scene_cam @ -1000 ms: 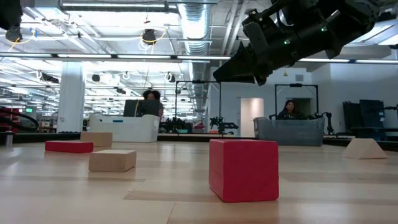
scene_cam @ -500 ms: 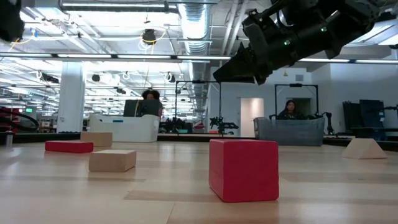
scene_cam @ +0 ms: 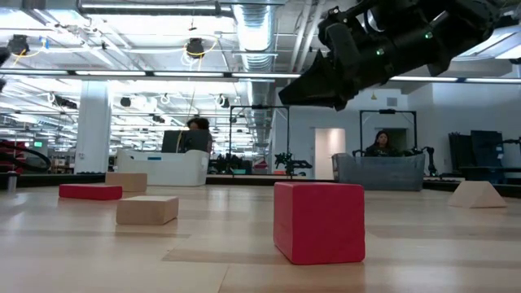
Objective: Sort & place blocks by color
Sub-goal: Put the right red block into the gray bin, then put the bottom red block into the gray bin
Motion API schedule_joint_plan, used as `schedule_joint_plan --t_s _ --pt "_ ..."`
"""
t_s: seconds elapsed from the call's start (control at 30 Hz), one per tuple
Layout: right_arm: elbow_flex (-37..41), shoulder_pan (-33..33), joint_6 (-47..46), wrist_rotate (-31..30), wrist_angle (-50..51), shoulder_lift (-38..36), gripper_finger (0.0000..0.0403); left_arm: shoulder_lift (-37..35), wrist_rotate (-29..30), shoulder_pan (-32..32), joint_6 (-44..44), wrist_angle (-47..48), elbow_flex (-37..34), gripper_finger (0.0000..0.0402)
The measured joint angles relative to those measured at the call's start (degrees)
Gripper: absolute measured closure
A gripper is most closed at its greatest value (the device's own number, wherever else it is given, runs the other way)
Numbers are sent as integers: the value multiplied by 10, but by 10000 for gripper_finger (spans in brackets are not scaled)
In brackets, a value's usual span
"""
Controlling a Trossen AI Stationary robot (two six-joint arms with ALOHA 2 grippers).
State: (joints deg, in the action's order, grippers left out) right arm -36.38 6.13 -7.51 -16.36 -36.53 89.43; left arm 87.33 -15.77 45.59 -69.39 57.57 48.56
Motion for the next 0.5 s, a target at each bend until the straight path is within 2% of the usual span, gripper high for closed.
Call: schedule_joint_plan --t_s 0.1,0.23,0.37,0.5 --pt "0 6 -2 0 -1 0 268 -13 35 2 14 82 39 236" --pt "-1 15 -2 0 -1 10 263 -41 144 9 14 175 102 232" --pt "-6 22 -7 0 -2 36 246 -76 314 9 31 184 133 232" --pt "-22 31 -12 -1 32 55 219 -101 504 -7 110 85 114 232"
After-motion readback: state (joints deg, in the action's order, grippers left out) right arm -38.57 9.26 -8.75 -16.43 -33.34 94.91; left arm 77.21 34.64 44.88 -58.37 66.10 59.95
